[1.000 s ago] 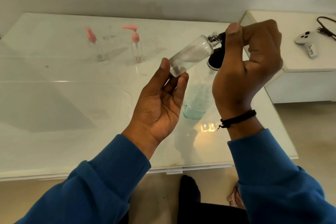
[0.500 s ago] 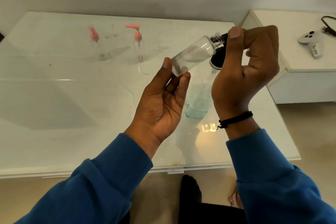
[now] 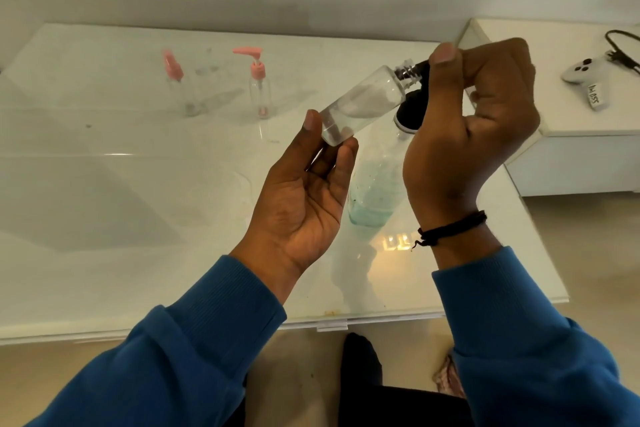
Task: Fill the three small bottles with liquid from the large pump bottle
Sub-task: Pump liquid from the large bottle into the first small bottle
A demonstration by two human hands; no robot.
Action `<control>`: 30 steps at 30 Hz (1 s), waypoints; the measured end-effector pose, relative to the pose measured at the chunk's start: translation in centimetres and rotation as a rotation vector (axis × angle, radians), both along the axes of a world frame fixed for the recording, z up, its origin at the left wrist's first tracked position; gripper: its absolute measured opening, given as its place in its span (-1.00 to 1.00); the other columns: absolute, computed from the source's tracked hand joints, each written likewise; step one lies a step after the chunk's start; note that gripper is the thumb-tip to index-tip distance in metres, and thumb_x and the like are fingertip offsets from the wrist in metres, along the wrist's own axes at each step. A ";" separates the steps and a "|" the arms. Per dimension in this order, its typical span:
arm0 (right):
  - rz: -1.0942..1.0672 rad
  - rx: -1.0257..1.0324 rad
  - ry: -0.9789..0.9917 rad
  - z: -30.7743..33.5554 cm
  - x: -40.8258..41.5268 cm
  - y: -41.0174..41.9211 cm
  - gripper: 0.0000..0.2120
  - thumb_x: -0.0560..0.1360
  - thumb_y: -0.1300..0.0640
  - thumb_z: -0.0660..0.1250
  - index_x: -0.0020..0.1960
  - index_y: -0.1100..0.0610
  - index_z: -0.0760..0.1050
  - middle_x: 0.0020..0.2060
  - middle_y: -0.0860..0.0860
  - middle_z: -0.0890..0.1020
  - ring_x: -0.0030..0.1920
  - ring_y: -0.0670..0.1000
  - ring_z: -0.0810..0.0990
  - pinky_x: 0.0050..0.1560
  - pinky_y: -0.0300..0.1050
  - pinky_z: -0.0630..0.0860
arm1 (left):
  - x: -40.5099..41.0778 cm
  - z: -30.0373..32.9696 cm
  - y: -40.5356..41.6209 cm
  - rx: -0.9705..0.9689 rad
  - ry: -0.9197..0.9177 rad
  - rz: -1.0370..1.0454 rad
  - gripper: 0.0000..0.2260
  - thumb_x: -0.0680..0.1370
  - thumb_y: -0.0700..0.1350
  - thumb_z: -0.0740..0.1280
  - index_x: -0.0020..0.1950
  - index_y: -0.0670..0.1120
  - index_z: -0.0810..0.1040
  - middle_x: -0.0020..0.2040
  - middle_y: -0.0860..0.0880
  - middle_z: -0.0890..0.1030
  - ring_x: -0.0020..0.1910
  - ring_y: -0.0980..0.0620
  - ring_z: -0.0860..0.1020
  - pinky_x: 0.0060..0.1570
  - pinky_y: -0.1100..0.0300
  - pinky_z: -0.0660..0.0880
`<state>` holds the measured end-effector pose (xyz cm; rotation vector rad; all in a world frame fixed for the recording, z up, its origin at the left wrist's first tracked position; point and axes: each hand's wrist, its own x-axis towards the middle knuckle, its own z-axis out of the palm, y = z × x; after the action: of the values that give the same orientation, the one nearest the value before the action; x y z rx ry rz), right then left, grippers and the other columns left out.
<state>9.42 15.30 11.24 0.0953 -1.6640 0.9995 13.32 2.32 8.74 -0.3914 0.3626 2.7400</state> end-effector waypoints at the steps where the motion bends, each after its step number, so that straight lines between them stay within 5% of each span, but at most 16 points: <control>1: -0.001 -0.003 0.001 0.0 -0.1 0.0 -0.71 0.58 0.26 0.33 -0.31 0.27 0.50 -0.34 0.06 0.45 -0.25 0.05 0.39 -0.22 -0.08 0.31 | 0.0 0.0 0.0 0.001 0.002 0.000 -0.41 0.35 -0.11 0.50 0.37 -0.21 0.55 0.25 -0.19 0.63 0.03 -0.02 0.63 -0.21 0.24 0.64; 7: 0.020 -0.014 -0.015 -0.6 0.0 0.1 -0.72 0.58 0.27 0.32 -0.30 0.28 0.51 -0.35 0.08 0.47 -0.25 0.02 0.40 -0.20 -0.04 0.35 | 0.2 -0.2 -0.1 -0.001 -0.007 0.002 -0.37 0.34 -0.11 0.52 0.40 -0.19 0.53 0.31 -0.17 0.59 0.05 -0.01 0.63 -0.18 0.24 0.65; 11: -0.004 0.013 0.012 0.1 -0.2 0.4 -0.70 0.57 0.25 0.34 -0.32 0.29 0.51 -0.39 0.18 0.50 -0.29 0.17 0.43 -0.17 -0.11 0.33 | 0.0 -0.1 0.0 0.012 0.009 -0.005 -0.43 0.37 -0.10 0.50 0.36 -0.21 0.55 0.20 -0.18 0.64 0.02 -0.01 0.64 -0.20 0.24 0.64; 17: 0.021 -0.009 -0.008 -0.4 0.0 0.1 -0.72 0.58 0.28 0.33 -0.31 0.27 0.50 -0.33 0.03 0.44 -0.23 -0.11 0.35 -0.20 -0.06 0.32 | 0.2 -0.1 0.0 0.008 -0.005 -0.006 -0.43 0.37 -0.10 0.49 0.36 -0.21 0.55 0.15 -0.18 0.65 -0.03 -0.02 0.66 -0.22 0.24 0.64; 30: 0.021 0.001 0.003 0.1 -0.1 0.3 -0.70 0.58 0.27 0.34 -0.33 0.28 0.49 -0.36 0.09 0.46 -0.27 0.06 0.38 -0.21 -0.03 0.32 | 0.0 -0.2 0.0 0.012 0.010 0.004 -0.42 0.36 -0.10 0.50 0.37 -0.20 0.54 0.22 -0.18 0.64 0.04 -0.02 0.63 -0.20 0.24 0.64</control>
<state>9.34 15.62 11.36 0.1157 -1.6637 1.0135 13.29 2.31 8.58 -0.3758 0.3489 2.7475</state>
